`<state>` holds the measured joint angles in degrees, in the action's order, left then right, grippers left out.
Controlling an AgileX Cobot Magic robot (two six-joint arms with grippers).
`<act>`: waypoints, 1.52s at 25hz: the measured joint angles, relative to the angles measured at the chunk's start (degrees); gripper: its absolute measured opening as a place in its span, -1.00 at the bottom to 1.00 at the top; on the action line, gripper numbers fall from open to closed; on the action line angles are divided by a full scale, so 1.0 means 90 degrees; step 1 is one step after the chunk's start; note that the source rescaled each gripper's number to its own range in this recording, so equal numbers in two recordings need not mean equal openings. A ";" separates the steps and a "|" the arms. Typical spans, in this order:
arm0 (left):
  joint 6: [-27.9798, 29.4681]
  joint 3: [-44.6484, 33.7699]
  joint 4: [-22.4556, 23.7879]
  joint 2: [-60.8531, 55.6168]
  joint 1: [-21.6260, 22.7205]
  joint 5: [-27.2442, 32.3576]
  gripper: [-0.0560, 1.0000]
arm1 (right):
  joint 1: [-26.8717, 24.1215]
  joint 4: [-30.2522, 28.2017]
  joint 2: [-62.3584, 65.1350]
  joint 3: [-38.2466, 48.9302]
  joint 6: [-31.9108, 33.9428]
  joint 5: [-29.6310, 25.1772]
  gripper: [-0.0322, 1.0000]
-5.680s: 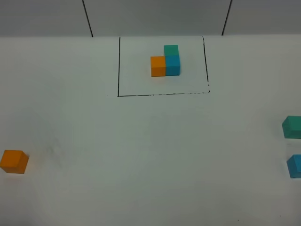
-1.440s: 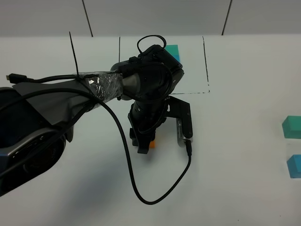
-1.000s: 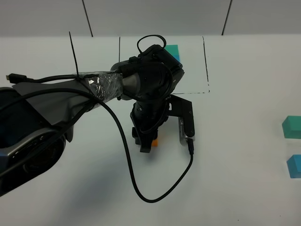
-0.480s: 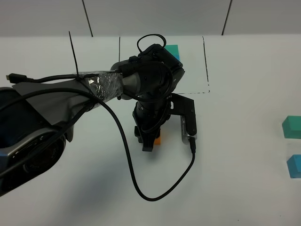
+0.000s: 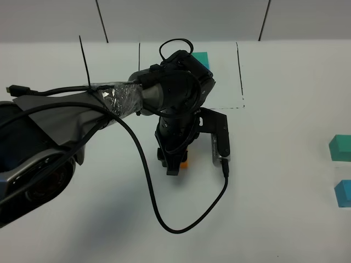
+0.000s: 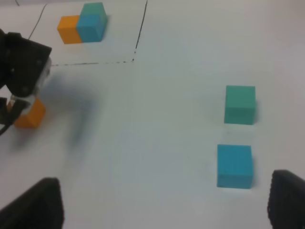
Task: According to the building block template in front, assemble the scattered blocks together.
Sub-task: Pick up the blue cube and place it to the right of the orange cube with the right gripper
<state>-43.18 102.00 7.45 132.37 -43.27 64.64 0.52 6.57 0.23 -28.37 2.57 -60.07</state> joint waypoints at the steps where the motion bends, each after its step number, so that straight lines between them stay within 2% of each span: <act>1: 0.0000 0.0000 0.0000 -0.0045 -0.0006 0.0032 -0.21 | 0.0000 0.0000 0.0000 0.0000 0.0000 0.0000 0.49; 5: 0.0009 0.0000 -0.0033 -0.0454 -0.0006 0.0319 0.44 | 0.0000 0.0000 0.0000 0.0000 0.0000 0.0000 0.49; 7: 0.0174 0.0000 -0.0065 -0.0736 0.0050 0.0424 0.60 | 0.0000 0.0000 0.0000 0.0000 0.0000 0.0000 0.49; 9: 0.0562 0.0000 -0.0086 -0.1018 0.0216 0.0424 0.68 | 0.0000 0.0000 0.0000 0.0000 0.0006 0.0000 0.49; 12: 0.1301 0.0000 -0.0103 -0.1440 0.0752 0.0424 0.70 | 0.0000 0.0000 0.0000 0.0000 0.0006 0.0000 0.49; 16: 0.1754 -0.0308 -0.0401 -0.2146 0.1804 0.0424 0.70 | 0.0000 0.0000 0.0000 0.0000 0.0006 -0.0002 0.49; 20: 0.1831 -0.1358 -0.0828 -0.3333 0.2812 0.0358 0.71 | 0.0000 0.0000 0.0000 0.0000 0.0006 -0.0002 0.49; 24: 0.2270 -0.2661 -0.0961 -0.4967 0.3552 -0.0185 0.71 | 0.0000 0.0000 0.0000 0.0000 0.0006 -0.0002 0.49; 29: 0.3405 -0.3796 -0.0828 -0.7114 0.3745 -0.0361 0.71 | 0.0000 0.0000 0.0000 0.0000 0.0011 -0.0002 0.49; 32: 0.4251 -0.4218 -0.0443 -0.8294 0.3745 -0.0197 0.71 | 0.0000 0.0000 0.0000 0.0000 0.0011 -0.0002 0.49; 35: 0.5054 -0.4574 0.0184 -0.9324 0.3745 0.0111 0.71 | 0.0000 0.0000 0.0000 0.0000 0.0011 -0.0002 0.49; 38: 0.5380 -0.5033 0.0399 -1.0325 0.3745 0.0337 0.71 | 0.0000 0.0000 0.0000 0.0000 0.0058 -0.0002 0.49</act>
<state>5.25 56.70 11.04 39.45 -9.57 67.67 0.52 6.57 0.23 -28.37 3.10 -60.09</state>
